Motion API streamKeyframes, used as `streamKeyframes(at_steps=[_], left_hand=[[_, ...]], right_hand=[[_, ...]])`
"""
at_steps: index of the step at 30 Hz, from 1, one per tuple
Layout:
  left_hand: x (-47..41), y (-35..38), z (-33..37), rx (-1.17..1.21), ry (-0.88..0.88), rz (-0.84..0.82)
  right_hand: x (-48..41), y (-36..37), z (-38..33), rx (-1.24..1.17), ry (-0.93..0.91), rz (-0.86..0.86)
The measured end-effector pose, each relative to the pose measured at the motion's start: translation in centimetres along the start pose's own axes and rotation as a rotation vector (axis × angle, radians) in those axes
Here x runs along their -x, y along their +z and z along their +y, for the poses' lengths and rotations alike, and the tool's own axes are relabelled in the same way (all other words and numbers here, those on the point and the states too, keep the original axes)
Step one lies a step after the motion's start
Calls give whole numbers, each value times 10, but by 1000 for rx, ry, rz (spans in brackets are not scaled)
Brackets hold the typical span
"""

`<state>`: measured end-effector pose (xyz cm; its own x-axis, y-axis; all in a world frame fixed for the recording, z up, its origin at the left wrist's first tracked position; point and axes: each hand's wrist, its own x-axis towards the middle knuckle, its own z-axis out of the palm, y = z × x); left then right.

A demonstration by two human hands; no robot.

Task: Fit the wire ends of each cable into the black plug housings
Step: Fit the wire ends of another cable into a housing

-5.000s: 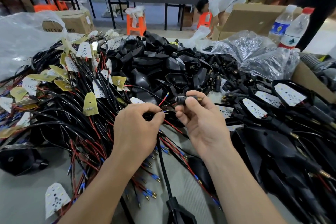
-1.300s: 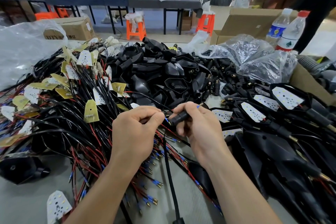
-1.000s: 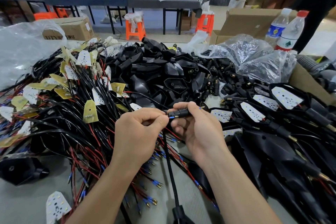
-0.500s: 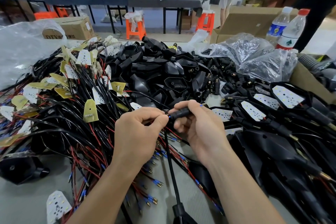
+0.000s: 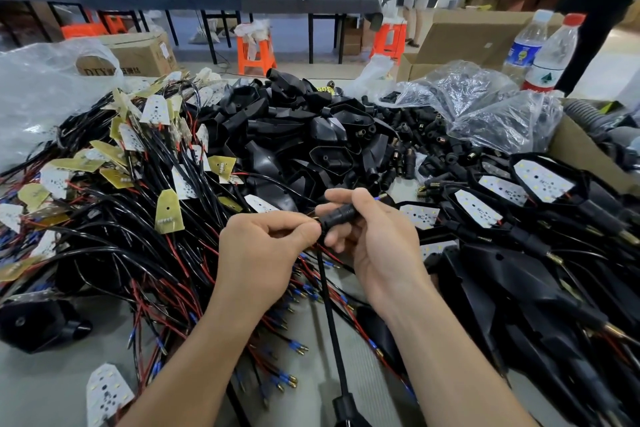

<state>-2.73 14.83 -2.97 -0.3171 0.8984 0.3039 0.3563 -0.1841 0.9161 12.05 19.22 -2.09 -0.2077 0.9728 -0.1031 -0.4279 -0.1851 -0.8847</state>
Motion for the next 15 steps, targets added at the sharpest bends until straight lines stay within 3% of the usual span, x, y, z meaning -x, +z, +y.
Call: streamKeyframes(at_steps=[6,10,15], left_hand=[[-6,-2,-1,252,-180,5],[-5,-2,-2,184,-147,-28],[-5,-2,-2,313,-178,38]], right_hand=[[-1,-1,-3,-77,2,3],[0,2,2,-61,0,-12],[-1,4,1,-69,-1,-41]])
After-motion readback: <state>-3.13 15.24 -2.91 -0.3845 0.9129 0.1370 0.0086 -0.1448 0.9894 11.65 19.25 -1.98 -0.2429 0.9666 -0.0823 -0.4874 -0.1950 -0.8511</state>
